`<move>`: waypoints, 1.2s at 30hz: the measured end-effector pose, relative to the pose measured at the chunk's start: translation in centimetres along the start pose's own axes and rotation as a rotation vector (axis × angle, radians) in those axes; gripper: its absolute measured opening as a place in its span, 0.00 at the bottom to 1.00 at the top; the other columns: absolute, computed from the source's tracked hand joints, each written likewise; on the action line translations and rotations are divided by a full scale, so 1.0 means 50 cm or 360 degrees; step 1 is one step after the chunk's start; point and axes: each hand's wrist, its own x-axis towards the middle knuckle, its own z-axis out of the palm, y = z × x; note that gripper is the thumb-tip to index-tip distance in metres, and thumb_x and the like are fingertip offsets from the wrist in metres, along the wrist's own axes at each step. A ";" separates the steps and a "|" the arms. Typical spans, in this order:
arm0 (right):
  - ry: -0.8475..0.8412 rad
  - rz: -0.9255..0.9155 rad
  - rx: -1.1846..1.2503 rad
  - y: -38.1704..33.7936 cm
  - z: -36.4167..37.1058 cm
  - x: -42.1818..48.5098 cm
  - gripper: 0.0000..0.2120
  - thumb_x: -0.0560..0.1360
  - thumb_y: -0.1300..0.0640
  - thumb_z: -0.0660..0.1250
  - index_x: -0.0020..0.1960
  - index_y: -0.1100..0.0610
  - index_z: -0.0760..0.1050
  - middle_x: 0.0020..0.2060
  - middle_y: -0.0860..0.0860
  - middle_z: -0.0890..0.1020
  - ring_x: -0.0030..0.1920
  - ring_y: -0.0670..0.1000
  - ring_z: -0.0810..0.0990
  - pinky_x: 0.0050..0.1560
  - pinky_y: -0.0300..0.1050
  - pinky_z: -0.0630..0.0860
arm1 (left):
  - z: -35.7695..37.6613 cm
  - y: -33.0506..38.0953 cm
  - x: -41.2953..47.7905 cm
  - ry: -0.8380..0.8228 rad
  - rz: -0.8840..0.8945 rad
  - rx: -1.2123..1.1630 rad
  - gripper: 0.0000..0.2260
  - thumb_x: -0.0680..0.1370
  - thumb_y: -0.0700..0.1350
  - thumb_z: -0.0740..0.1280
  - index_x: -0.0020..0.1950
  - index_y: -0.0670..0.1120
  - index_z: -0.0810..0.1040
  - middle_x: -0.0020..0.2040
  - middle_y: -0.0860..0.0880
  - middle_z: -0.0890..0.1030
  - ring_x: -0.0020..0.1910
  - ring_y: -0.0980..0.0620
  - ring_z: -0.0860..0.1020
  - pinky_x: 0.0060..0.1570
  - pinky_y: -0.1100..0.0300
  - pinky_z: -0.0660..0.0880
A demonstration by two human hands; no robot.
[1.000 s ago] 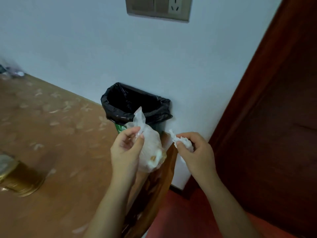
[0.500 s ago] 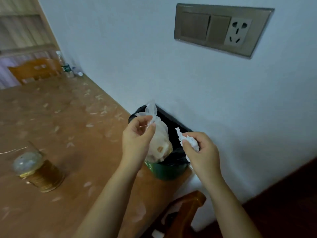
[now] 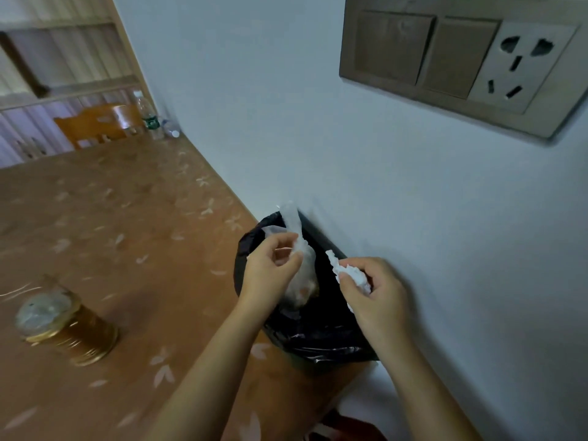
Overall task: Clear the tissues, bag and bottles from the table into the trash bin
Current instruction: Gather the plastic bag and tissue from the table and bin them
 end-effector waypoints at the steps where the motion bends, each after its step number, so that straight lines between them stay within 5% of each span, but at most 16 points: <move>1: -0.0012 -0.0007 -0.0008 0.006 0.002 0.003 0.16 0.69 0.66 0.69 0.39 0.43 0.74 0.40 0.47 0.80 0.42 0.43 0.77 0.36 0.27 0.69 | -0.002 -0.007 0.001 -0.0028 -0.0018 0.0030 0.10 0.74 0.38 0.67 0.52 0.49 0.76 0.49 0.54 0.79 0.49 0.56 0.77 0.47 0.67 0.76; 6: -0.0072 -0.0032 -0.0044 0.025 0.017 0.022 0.12 0.69 0.66 0.69 0.41 0.49 0.77 0.41 0.47 0.79 0.43 0.44 0.77 0.38 0.28 0.70 | -0.029 -0.032 -0.011 0.0009 -0.0027 0.0220 0.15 0.74 0.40 0.67 0.60 0.51 0.75 0.54 0.55 0.78 0.54 0.59 0.76 0.53 0.61 0.75; 13: -0.0246 -0.0172 -0.0184 0.037 0.049 0.041 0.08 0.69 0.68 0.68 0.44 0.56 0.78 0.41 0.49 0.77 0.45 0.39 0.74 0.41 0.24 0.67 | -0.051 -0.046 -0.063 0.0173 0.0155 0.0550 0.15 0.75 0.41 0.66 0.62 0.50 0.74 0.55 0.58 0.75 0.55 0.63 0.72 0.52 0.75 0.67; 20: -0.0532 -0.0224 -0.0380 0.047 0.072 0.045 0.12 0.72 0.59 0.68 0.56 0.55 0.76 0.48 0.44 0.74 0.50 0.41 0.72 0.49 0.20 0.62 | -0.063 -0.063 -0.091 0.0212 0.0333 0.0970 0.15 0.75 0.42 0.66 0.62 0.44 0.75 0.59 0.50 0.77 0.60 0.57 0.70 0.60 0.69 0.61; 25: -0.0740 -0.0246 -0.0467 0.044 0.078 0.035 0.16 0.74 0.53 0.65 0.61 0.52 0.72 0.55 0.43 0.72 0.57 0.41 0.69 0.49 0.18 0.59 | -0.068 -0.082 -0.114 0.0260 0.0395 0.1371 0.15 0.74 0.40 0.67 0.60 0.41 0.76 0.57 0.43 0.79 0.59 0.43 0.75 0.58 0.51 0.71; 31: -0.0854 -0.0391 -0.0566 0.029 0.089 0.021 0.18 0.75 0.53 0.64 0.63 0.54 0.71 0.60 0.49 0.73 0.62 0.46 0.68 0.57 0.34 0.61 | -0.078 -0.089 -0.150 0.0346 0.0331 0.1572 0.15 0.72 0.42 0.65 0.57 0.40 0.77 0.56 0.40 0.79 0.58 0.39 0.76 0.55 0.44 0.75; 36: -0.0899 -0.0555 -0.0573 -0.007 0.112 -0.012 0.17 0.75 0.54 0.64 0.63 0.55 0.71 0.61 0.50 0.73 0.63 0.47 0.67 0.59 0.35 0.61 | -0.115 -0.081 -0.200 0.0436 0.0258 0.1610 0.15 0.71 0.39 0.69 0.58 0.41 0.76 0.56 0.41 0.79 0.58 0.40 0.76 0.54 0.42 0.75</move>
